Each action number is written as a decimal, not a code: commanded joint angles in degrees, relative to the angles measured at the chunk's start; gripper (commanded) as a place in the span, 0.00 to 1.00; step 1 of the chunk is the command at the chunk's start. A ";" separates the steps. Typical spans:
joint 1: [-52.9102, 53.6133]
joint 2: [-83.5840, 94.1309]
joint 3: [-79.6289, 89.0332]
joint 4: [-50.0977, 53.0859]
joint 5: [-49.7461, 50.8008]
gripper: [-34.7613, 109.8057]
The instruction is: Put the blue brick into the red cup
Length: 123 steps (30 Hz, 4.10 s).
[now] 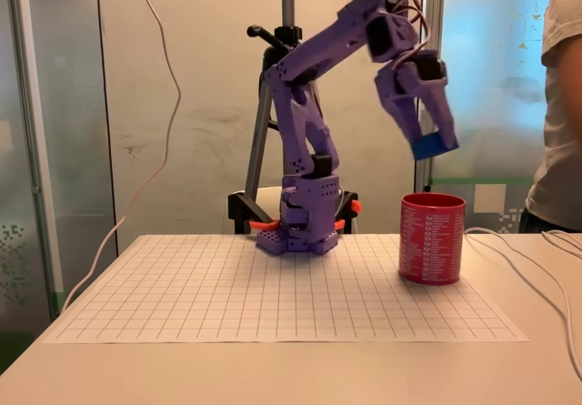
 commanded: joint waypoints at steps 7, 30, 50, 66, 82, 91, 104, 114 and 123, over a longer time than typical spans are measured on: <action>-8.88 -5.10 3.16 -5.19 5.36 0.24; -7.82 -1.67 8.35 1.58 2.20 0.28; -7.12 -0.62 9.05 2.72 0.53 0.24; 23.20 11.16 24.96 -24.26 -3.78 0.24; 55.90 54.84 37.09 -30.59 -15.38 0.24; 54.58 69.17 50.71 -24.96 -16.61 0.24; 53.96 69.08 83.76 -34.63 -18.98 0.24; 54.05 69.08 83.67 -34.54 -19.34 0.24; 54.05 69.08 83.67 -34.54 -19.34 0.24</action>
